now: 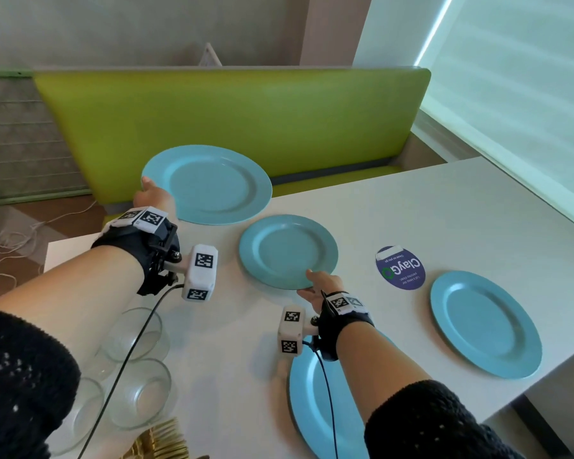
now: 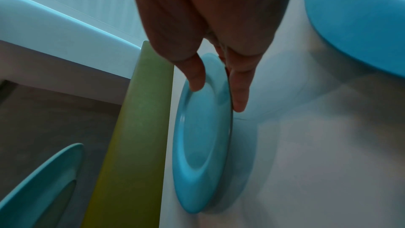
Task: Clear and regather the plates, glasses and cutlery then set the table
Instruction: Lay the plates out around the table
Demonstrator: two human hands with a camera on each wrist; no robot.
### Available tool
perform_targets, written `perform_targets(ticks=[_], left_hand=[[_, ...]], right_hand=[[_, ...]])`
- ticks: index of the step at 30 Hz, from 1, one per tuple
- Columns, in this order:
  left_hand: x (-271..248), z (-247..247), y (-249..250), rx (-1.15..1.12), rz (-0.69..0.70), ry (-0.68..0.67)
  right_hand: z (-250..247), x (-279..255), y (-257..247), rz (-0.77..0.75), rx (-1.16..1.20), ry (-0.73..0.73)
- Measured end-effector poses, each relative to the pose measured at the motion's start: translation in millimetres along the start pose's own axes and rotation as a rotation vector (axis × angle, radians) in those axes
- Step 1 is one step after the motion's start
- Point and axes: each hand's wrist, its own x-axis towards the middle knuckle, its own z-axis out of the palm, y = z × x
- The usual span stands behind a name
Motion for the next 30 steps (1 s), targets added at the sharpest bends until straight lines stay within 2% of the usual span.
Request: perform_targets(ticks=[3,10,15,18,23,27,30], left_hand=[[3.0,-0.3,0.6,-0.016,-0.002,-0.004],[10.0,3.7,-2.4,-0.032,0.004,-0.004],[9.3,3.5,-6.3,-0.015,0.026,0.013],[4.0,5.1,-5.6,-0.033,0.016,-0.011],[-18.4,23.9,-9.3,-0.057,0.015,-0.115],[-44.4,50.6,-19.4,0.039,0.08,-0.213],[-71.1,69.7,-25.5,0.138,0.118,-0.326]], right_hand=[[6.1,2.4,-1.2,0.031,-0.001,-0.007],[14.6,10.0,-4.2,-0.017,0.006,-0.016],[7.0,6.3,-9.8,-0.028,-0.264,0.013],[-0.4,4.5,-19.2,-0.069,-0.329,0.038],[-4.2,-19.6,-41.2,-0.105,-0.027,-0.028],[-12.3,-38.9,-58.1,-0.153,0.106,-0.166],[-27.5,-39.8,-70.0,-0.19,0.173,-0.17]])
